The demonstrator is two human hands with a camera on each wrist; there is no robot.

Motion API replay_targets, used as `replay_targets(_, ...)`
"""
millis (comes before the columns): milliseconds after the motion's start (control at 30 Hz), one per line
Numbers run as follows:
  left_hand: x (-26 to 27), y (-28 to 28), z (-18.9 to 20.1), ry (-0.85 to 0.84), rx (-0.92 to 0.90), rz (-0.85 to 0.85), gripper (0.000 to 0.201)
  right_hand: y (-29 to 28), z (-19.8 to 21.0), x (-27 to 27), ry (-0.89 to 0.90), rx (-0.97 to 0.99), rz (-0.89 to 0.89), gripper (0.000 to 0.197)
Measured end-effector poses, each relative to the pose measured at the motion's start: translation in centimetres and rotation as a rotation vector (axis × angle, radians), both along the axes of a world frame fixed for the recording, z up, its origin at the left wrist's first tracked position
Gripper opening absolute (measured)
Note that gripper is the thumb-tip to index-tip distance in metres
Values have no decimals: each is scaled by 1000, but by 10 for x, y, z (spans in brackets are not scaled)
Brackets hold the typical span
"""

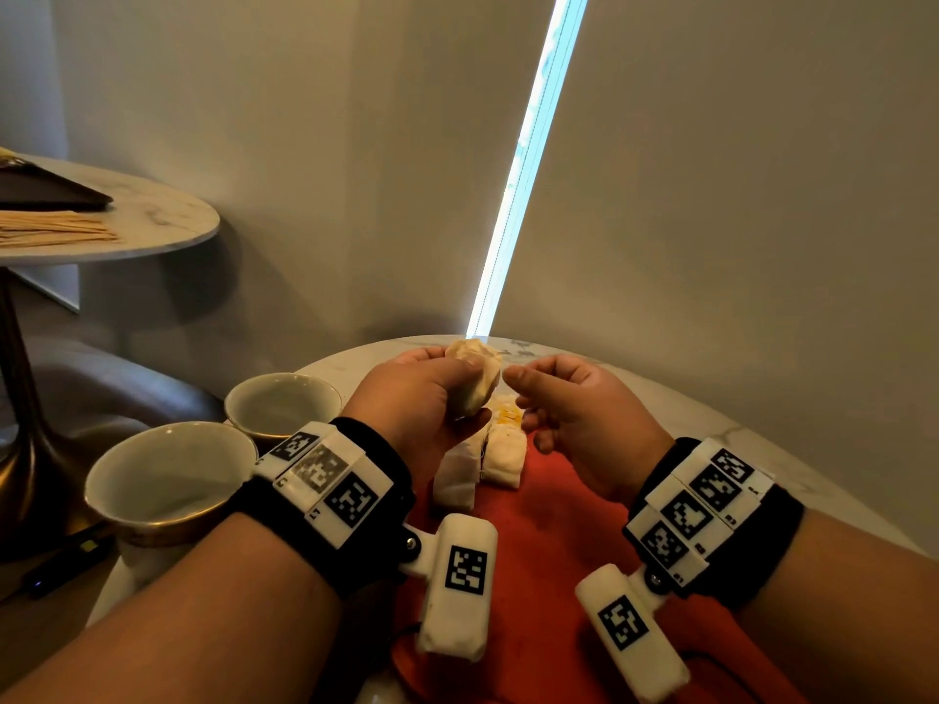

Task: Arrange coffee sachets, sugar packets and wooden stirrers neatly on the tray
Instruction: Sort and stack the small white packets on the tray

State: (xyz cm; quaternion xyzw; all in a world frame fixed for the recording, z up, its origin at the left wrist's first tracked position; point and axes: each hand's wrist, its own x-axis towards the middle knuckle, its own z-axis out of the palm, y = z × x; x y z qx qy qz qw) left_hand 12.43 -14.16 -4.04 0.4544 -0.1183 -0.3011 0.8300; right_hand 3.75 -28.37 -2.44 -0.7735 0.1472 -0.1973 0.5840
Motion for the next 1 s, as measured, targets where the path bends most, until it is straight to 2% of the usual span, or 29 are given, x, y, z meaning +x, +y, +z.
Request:
replay_targets(133, 1, -1, -2, -9, -4, -2, 33, 7, -2, 4, -49, -19, 52, 44)
replay_targets(333, 2, -1, -3, -27, -32, 4, 35, 11, -2, 7, -90, -1, 35, 19)
replay_targets(533, 0, -1, -2, -41, -75, -6, 37, 10, 3, 10, -112, 8, 17, 9)
replay_targets(667, 0, -2, -1, -24, -81, 4, 34, 8, 3, 10, -111, -5, 0, 10)
replay_targets(767, -2, -1, 1, -32, -86, -71, 25, 7, 3, 10, -105, 4, -8, 10)
replay_targets(867, -7, 2, 6, -72, -93, -155, 40, 7, 3, 9, -110, 25, -15, 9)
replay_targets(900, -8, 2, 7, -77, -85, -141, 42, 6, 3, 9, -111, 29, -17, 9)
replay_targets(1000, -4, 0, 6, -8, -39, -35, 28, 6, 2, 8, -109, 61, -12, 9)
